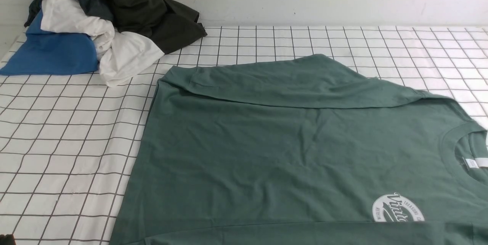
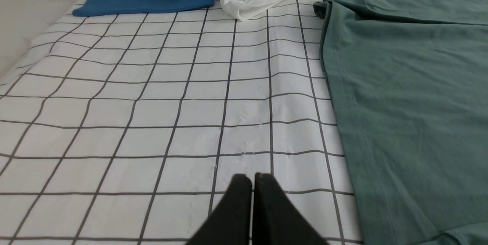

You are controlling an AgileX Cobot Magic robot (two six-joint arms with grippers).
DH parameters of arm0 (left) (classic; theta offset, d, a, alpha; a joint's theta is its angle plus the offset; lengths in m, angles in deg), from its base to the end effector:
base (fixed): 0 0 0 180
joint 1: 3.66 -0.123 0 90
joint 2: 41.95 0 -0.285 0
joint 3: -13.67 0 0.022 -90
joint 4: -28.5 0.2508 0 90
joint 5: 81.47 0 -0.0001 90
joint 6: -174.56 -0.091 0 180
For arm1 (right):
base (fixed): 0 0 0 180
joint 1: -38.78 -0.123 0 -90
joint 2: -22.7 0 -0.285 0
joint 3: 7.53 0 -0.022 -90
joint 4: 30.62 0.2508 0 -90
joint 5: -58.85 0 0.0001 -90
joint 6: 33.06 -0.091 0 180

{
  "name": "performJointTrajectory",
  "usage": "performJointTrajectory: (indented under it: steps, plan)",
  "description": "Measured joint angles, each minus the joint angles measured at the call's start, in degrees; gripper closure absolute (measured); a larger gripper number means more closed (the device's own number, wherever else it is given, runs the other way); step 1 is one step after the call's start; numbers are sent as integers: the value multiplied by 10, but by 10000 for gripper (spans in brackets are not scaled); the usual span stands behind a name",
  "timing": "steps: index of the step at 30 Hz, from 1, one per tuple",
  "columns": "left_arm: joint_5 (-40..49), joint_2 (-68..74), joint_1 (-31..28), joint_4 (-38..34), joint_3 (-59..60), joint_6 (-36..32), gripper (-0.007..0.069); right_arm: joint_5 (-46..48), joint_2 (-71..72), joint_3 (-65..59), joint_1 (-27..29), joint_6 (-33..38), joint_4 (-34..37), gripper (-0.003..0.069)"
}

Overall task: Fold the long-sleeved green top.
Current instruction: Use the left arm to clamp the cuff closest to it

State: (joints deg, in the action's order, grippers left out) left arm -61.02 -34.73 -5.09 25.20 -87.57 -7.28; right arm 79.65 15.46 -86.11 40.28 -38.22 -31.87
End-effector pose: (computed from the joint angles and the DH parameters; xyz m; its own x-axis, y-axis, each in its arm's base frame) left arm 0.0532 -0.0005 0.1726 -0.2820 -0.0289 -0.9590 -0.0118 0.9996 -0.0266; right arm 0.0529 -0.0021 0.1730 -0.2828 0.0770 -0.9561 0.0534 0.9965 0.0645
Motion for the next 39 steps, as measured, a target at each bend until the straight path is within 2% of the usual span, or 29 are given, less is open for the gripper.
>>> performJointTrajectory:
  steps: [32,35,36,38,39]
  plan:
    - [-8,0,0,1,0,3,631,-1,0,0,0,-13,-13,674]
    - [-18,0,0,-64,0,56,631,-1,0,0,0,-16,0,674]
    - [-18,0,0,-64,0,56,631,-1,0,0,0,-17,2,674]
    - [-28,0,0,-182,0,137,631,-1,0,0,0,-42,67,674]
    - [-29,0,0,-191,0,143,631,-1,0,0,0,-45,74,674]
